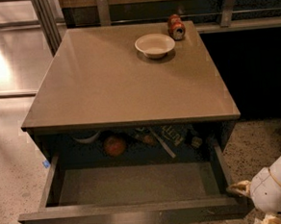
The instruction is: Open top drawer
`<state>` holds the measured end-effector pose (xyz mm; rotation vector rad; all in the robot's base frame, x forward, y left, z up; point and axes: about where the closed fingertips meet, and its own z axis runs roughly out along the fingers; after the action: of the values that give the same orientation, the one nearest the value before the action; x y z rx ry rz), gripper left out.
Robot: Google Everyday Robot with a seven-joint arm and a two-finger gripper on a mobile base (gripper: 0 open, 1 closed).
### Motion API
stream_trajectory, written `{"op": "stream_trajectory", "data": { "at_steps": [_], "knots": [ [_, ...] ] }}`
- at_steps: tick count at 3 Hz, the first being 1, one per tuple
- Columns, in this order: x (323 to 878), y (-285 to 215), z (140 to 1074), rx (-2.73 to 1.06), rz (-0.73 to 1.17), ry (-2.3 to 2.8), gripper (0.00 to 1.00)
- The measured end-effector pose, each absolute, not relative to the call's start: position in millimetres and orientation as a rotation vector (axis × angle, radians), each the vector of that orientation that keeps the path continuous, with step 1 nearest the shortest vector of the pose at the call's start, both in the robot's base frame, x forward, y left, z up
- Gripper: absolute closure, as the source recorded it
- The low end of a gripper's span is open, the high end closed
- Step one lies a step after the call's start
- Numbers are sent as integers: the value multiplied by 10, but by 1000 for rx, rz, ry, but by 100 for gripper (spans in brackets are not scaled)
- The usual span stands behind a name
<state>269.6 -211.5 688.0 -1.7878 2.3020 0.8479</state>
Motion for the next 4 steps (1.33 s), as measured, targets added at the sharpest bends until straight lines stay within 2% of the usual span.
{"op": "stream_trajectory", "data": {
  "at_steps": [2, 4],
  "knots": [
    [2466, -1423, 7179, -2041, 823, 2072, 0],
    [2651, -1474, 7076, -2007, 769, 2144, 0]
  ]
}}
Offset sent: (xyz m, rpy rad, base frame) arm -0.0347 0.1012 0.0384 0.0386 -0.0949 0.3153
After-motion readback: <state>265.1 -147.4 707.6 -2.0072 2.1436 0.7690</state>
